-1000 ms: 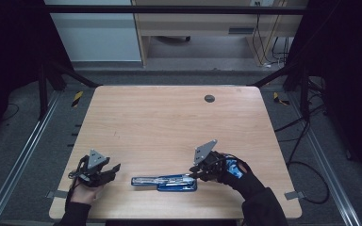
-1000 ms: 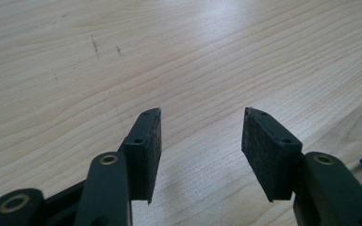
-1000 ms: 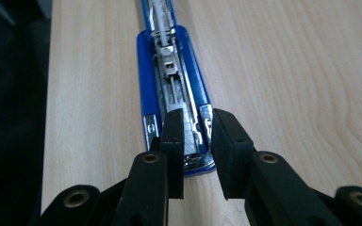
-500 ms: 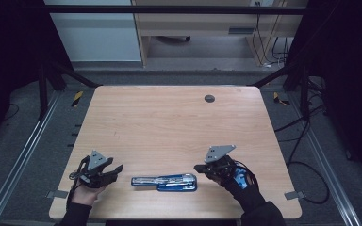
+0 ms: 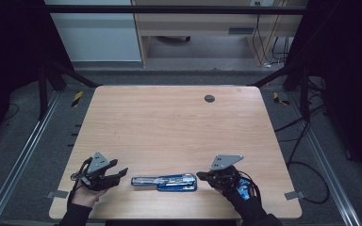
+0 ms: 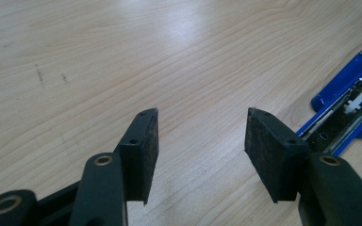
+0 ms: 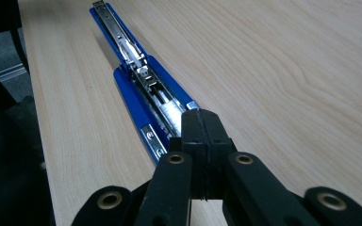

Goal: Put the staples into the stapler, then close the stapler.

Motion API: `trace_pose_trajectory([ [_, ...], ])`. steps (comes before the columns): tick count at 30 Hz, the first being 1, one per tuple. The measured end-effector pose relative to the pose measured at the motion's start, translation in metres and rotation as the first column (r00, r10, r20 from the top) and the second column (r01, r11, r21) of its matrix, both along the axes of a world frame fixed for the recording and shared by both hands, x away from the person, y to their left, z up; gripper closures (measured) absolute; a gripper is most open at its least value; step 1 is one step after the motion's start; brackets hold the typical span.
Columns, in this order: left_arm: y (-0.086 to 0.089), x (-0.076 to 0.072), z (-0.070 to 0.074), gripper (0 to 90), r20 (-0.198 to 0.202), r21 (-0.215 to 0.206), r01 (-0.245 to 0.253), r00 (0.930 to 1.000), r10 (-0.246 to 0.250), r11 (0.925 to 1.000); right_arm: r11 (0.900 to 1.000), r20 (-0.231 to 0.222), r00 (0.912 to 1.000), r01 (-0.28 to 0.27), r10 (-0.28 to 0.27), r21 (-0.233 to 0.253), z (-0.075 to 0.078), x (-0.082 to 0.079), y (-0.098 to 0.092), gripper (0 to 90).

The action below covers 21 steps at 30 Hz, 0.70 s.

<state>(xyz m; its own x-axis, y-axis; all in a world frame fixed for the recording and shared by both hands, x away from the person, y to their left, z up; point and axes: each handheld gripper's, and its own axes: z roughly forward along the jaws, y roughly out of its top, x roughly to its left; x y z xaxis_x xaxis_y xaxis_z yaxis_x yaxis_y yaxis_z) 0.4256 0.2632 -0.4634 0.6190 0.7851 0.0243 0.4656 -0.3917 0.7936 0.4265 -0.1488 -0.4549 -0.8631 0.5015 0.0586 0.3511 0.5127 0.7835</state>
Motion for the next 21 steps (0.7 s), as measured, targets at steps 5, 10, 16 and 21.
trace_pose_trajectory([
  [5, -0.002, -0.002, 0.002, 41.9, -0.002, 0.003, 0.054, 0.9985, -0.054, 0.9985, 1.000, -0.001, 1.0000, 0.008, -0.008, 0.008, -0.004, -0.005, 0.003, 90.0],
  [10, -0.004, -0.002, 0.001, 39.4, -0.019, 0.011, 0.090, 0.9957, -0.090, 0.9958, 1.000, -0.017, 0.9998, -0.003, 0.003, -0.006, -0.012, -0.009, 0.010, 90.0],
  [16, -0.006, -0.004, 0.001, 37.3, -0.029, 0.014, 0.126, 0.9917, -0.125, 0.9920, 1.000, -0.030, 0.9996, -0.005, 0.004, -0.017, -0.016, -0.011, 0.015, 90.0],
  [21, -0.007, -0.008, 0.002, 37.6, -0.033, 0.016, 0.132, 0.9908, -0.131, 0.9912, 1.000, -0.035, 0.9994, -0.004, 0.004, -0.021, -0.018, -0.012, 0.018, 90.0],
])
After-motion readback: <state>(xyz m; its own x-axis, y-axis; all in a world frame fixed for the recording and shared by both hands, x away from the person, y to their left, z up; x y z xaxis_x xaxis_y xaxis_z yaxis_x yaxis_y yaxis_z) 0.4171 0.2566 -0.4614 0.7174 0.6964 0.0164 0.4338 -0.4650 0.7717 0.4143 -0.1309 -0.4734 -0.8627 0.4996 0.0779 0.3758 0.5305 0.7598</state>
